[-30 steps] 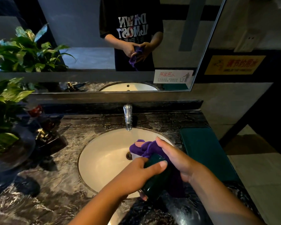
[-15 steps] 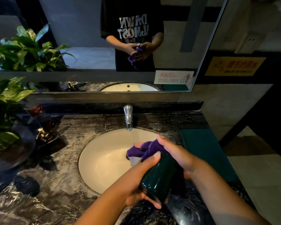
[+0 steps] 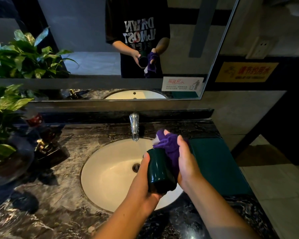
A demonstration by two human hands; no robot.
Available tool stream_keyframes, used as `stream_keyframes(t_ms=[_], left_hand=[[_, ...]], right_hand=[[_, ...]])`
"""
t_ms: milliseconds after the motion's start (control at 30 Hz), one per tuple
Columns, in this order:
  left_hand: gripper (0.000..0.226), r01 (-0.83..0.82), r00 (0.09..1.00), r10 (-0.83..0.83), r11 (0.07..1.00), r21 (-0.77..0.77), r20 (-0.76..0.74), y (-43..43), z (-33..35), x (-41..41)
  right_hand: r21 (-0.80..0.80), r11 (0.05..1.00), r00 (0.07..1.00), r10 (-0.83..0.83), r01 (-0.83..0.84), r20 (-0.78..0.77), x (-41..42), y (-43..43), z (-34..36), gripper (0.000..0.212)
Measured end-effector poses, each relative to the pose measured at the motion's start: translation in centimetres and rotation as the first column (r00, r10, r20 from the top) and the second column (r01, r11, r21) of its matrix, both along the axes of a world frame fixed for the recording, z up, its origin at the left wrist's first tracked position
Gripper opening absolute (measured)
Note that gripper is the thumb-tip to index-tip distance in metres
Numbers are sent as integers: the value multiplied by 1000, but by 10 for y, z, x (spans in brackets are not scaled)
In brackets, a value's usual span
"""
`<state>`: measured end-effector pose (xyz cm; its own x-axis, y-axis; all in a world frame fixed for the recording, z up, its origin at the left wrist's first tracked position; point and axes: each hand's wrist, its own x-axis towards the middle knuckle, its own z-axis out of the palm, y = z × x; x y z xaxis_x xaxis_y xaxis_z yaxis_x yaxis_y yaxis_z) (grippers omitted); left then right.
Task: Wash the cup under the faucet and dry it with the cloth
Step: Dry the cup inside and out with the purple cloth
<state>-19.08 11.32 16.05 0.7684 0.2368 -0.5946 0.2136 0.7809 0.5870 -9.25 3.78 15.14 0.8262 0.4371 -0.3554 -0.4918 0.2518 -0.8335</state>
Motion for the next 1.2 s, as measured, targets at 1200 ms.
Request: stream_keyframes(t_ms=[1200], left_hand=[[63,-155,970,90,944,292,226,9,9,-2]], right_hand=[[362,931,998,-25,47,-66,-46,-26,10,54]])
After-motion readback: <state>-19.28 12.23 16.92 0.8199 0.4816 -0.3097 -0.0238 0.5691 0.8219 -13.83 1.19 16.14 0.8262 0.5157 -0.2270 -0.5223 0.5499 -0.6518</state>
